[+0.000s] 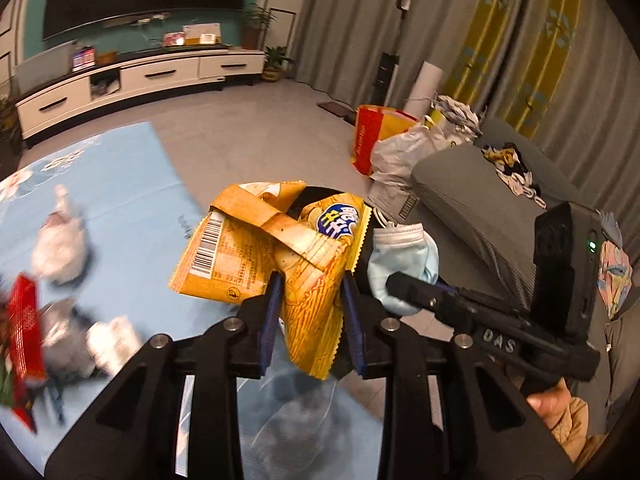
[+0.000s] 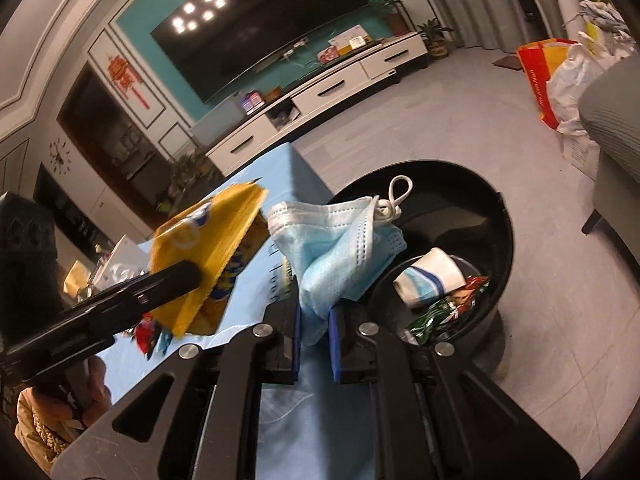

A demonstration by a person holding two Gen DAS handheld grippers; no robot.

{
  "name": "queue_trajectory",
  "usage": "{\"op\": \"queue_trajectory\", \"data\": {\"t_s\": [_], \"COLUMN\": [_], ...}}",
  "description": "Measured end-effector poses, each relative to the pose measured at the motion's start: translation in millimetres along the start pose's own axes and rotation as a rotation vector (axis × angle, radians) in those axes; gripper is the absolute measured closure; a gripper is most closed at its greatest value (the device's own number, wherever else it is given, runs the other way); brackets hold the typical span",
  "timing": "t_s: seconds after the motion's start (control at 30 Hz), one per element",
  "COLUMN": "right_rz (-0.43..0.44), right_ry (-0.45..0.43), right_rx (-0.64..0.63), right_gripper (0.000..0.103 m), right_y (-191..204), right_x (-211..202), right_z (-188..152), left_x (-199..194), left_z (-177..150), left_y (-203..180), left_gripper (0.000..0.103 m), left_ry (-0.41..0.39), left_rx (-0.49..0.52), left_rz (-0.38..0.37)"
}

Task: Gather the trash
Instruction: 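Carry yellow bag and blue mask over the bin and release both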

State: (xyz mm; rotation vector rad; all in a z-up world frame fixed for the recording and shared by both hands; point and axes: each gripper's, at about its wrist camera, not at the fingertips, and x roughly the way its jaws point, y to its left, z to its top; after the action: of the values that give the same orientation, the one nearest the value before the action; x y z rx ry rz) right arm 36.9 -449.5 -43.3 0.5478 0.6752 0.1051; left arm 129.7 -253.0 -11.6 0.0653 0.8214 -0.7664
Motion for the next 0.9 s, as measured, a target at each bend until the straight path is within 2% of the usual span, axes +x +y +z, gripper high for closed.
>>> {"op": "queue_trajectory", "data": {"t_s": [0.13,0.17,0.2,0.27,0.3,0.33,0.37,0.43,0.5,0.6,0.73,0.9], "right_rz": [-0.025,-0.027,-0.028,-0.037,-0.037,-0.026,-0.009,-0.005,-0.003,0.014,0.025,0.054], "right_ry": [-0.004,-0.003,-0.003,-0.004,-0.003,-0.004,-0.006,-0.004,0.006,0.025,0.067,0.131], "right_rx": [0.030,0.043,0.052,0.085,0.108,0.138,0.160,0.171,0.179,0.177,0.135,0.069], "right_gripper": [0.088,0.086,0.079,0.064,0.052,0.048,0.048,0.047,0.046,0.042,0.039,0.038], "right_y": [-18.3,-23.4,-26.7,-37.0,-41.6,-46.5,-50.1,-52.4,-51.5,-44.3,-22.3,14.9], "right_x": [6.8,9.4,11.9,17.1,18.5,18.6,17.5,16.2,13.0,8.8,7.7,12.6], "right_z": [6.8,8.7,10.2,12.2,12.5,11.7,10.4,7.3,2.5,-4.2,-14.0,-28.2], "left_x": [31.0,37.1,44.3,52.1,53.1,52.0,49.8,42.3,34.3,15.0,-8.3,-42.6], "left_z": [13.2,14.9,17.2,20.1,20.6,19.4,17.8,13.8,9.3,-6.6,-37.9,-87.6], "left_y": [-8.1,-9.8,-10.4,-10.1,-9.2,-7.3,-5.9,-2.1,1.1,9.4,16.8,38.0], "left_gripper": [0.059,0.049,0.044,0.041,0.035,0.030,0.023,0.020,0.010,0.004,0.003,0.003], "left_ry": [0.023,0.027,0.027,0.025,0.023,0.022,0.020,0.011,0.011,0.022,0.069,0.126], "left_rx": [0.013,0.016,0.015,0.005,-0.008,-0.015,-0.018,-0.026,-0.040,-0.056,-0.069,-0.154], "left_rz": [-0.003,-0.001,0.006,0.021,0.016,0.013,0.015,0.019,0.024,0.050,0.105,0.162]}}
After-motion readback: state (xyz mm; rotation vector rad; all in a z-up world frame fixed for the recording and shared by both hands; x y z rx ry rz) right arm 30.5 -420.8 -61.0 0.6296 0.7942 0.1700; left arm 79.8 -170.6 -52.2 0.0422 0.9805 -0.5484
